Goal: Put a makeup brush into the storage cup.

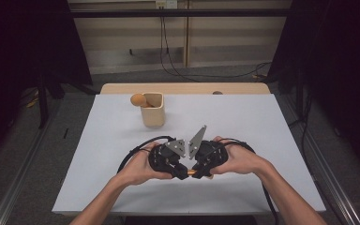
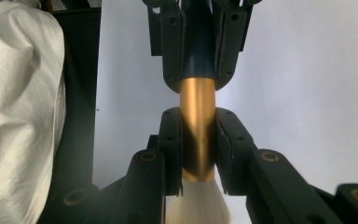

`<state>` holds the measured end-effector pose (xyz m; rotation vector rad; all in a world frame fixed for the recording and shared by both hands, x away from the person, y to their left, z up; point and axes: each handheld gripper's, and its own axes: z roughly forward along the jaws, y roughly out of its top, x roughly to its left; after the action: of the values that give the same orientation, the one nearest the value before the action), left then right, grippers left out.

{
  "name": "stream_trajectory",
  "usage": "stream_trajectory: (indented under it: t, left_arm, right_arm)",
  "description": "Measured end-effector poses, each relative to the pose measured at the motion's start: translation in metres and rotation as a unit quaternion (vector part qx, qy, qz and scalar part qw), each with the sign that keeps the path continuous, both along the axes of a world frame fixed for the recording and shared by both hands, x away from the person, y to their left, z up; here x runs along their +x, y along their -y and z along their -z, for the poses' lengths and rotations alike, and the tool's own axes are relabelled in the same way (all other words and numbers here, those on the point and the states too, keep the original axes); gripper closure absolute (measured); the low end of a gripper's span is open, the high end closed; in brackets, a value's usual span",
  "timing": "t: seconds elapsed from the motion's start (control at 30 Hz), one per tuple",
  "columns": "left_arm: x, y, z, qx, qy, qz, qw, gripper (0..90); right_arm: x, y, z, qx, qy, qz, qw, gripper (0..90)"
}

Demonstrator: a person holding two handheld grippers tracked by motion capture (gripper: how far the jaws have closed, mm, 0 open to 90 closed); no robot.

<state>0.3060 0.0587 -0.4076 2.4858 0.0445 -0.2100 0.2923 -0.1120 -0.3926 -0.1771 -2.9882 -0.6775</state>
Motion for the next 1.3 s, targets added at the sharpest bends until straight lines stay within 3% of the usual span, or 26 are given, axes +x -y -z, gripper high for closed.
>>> stream_trajectory:
  t: [0.2, 0.33, 0.47, 0.6, 0.83, 1.07, 1.3]
  left_arm:
    - [-0.001, 0.002, 0.001, 0.005, 0.007, 0.009, 0.9999, 74.3]
    - [-0.003, 0.001, 0.001, 0.004, -0.006, 0.006, 1.0000, 74.4]
    - [-0.001, 0.000, 0.001, 0.004, 0.009, -0.003, 0.9999, 74.4]
    - [0.000, -0.004, 0.001, 0.004, 0.006, -0.007, 0.9999, 74.4]
    - [0.001, -0.008, 0.002, -0.003, 0.003, -0.017, 0.9998, 74.4]
    - [0.002, -0.013, 0.001, -0.012, -0.003, -0.024, 0.9997, 74.4]
    - [0.001, -0.024, 0.004, -0.019, -0.014, -0.037, 0.9990, 74.4]
  right_arm:
    - [0.000, 0.000, 0.000, -0.006, 0.003, -0.005, 1.0000, 73.4]
    - [-0.003, 0.001, 0.000, -0.004, 0.007, -0.005, 1.0000, 71.4]
    - [-0.003, 0.001, 0.000, 0.000, 0.011, -0.011, 0.9999, 62.8]
    - [-0.002, 0.005, 0.001, 0.002, 0.021, 0.001, 0.9998, 43.3]
    - [-0.001, 0.016, 0.001, 0.026, 0.029, 0.025, 0.9989, 18.4]
    - [-0.001, 0.031, 0.001, 0.053, 0.040, 0.051, 0.9965, 12.1]
    - [-0.003, 0.045, 0.006, 0.067, 0.029, 0.081, 0.9940, 6.9]
